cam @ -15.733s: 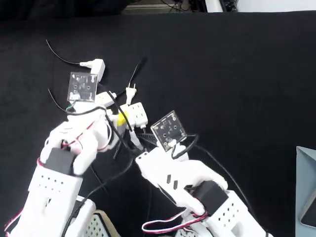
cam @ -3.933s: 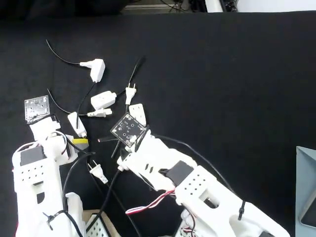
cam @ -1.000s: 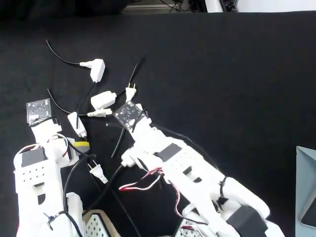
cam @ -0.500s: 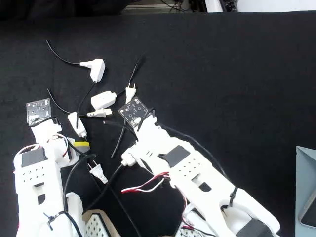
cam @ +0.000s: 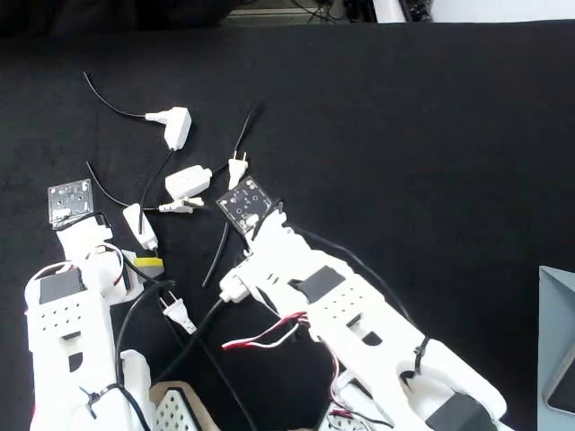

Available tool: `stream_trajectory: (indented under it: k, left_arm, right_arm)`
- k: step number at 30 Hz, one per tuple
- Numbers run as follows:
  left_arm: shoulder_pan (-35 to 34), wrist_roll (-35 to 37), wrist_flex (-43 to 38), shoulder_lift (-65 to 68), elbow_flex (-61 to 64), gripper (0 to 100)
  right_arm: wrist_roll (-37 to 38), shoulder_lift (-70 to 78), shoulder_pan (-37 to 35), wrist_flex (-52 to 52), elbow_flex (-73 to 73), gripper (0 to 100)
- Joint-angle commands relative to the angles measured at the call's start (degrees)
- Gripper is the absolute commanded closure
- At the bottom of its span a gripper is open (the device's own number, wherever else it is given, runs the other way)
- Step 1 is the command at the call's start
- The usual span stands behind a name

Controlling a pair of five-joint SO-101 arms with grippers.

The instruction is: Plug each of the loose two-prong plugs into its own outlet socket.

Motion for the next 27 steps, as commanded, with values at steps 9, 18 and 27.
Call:
stream_trajectory:
  k: [9, 18, 27]
  left_arm:
    - [3.74, 0.0, 0.62, -0.88, -2.86, 64]
    - [21.67, -0.09, 7.12, -0.88, -7.78, 64]
    - [37.23, -0.09, 5.8, -0.18, -9.45, 64]
  right_arm:
    - [0.0, -11.91, 0.53, 19.08, -7.43, 83.0]
    - [0.0, -35.21, 2.46, 32.0, -5.93, 92.9]
    - [0.0, -49.36, 18.02, 23.12, 4.26, 93.5]
